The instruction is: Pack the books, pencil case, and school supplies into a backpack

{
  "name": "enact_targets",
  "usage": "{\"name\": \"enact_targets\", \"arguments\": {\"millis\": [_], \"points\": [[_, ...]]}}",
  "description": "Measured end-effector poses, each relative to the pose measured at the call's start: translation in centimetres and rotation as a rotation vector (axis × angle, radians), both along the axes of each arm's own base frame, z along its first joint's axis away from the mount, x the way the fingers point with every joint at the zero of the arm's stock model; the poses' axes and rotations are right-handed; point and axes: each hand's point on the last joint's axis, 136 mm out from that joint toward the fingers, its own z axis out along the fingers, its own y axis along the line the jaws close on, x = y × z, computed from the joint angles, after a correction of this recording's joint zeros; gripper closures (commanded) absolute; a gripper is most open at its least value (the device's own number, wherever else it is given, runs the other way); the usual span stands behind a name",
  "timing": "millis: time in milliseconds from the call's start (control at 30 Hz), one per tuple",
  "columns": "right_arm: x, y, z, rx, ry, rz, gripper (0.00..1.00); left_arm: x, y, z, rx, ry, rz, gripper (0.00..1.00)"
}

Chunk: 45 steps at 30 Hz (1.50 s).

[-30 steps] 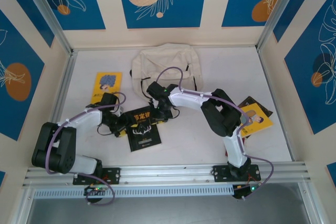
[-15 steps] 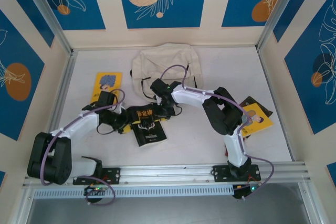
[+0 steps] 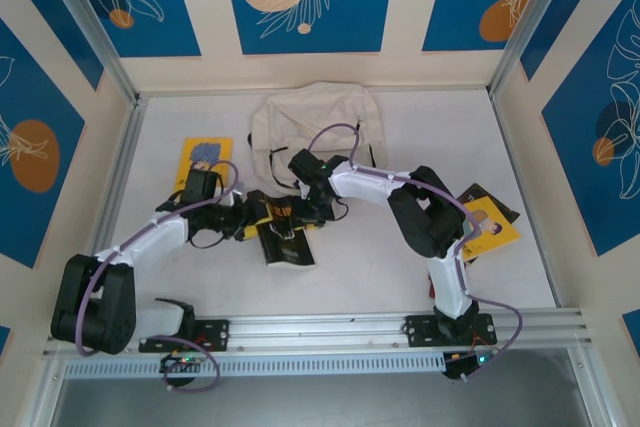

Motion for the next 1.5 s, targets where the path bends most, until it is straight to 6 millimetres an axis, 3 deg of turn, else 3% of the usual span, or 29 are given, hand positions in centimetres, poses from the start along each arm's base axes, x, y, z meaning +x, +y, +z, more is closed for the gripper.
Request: {"name": "enact_targets", "arguments": {"millis": [233,367,467,600,700,833,967,1200,1333,1500], "points": [[0.1,-0.7,0.1,-0.026,-0.018,-0.021,0.53,-0.2,1.4,-1.4,0.127,0.02,-0.006,0.82],[-0.2,-0.5,0.8,-0.001,-0.031,-0.019,0.41,-0.4,2.2,-1.8,0.195,0.019,-0.014,0.91],[-0.9,0.1,2.7,0.057,-0.056,-0.004,0.34,-0.4,2.7,-1.9,0.239,0.022,-0.013,0.94],[-0.5,1.2,7.0,0.178,-0.137,0.004,0.28,-0.6,4.0,-1.3,0.318,0.005,-0.003,0.97],[0.0,1.4,9.8,0.273,-0.198,-0.007,0.24,-0.5,5.0,0.7,0.372,-0.051,0.015,1.0],[1.1,0.6,11.7,0.361,-0.23,-0.064,0.24,0.6,5.7,4.5,0.397,-0.159,0.057,1.0],[2.0,-1.6,13.6,0.463,-0.245,-0.171,0.2,2.9,5.4,9.1,0.362,-0.288,0.116,1.0],[3.9,-4.4,20.7,0.704,-0.332,-0.337,0.12,7.4,4.2,16.9,0.205,-0.466,0.268,1.0],[4.4,-4.6,22.6,0.828,-0.307,-0.39,0.0,9.9,3.5,19.4,0.091,-0.5,0.366,1.0],[5.3,-3.6,23.9,0.964,-0.222,-0.443,0.01,12.6,2.6,20.3,-0.041,-0.454,0.465,1.0]]}}
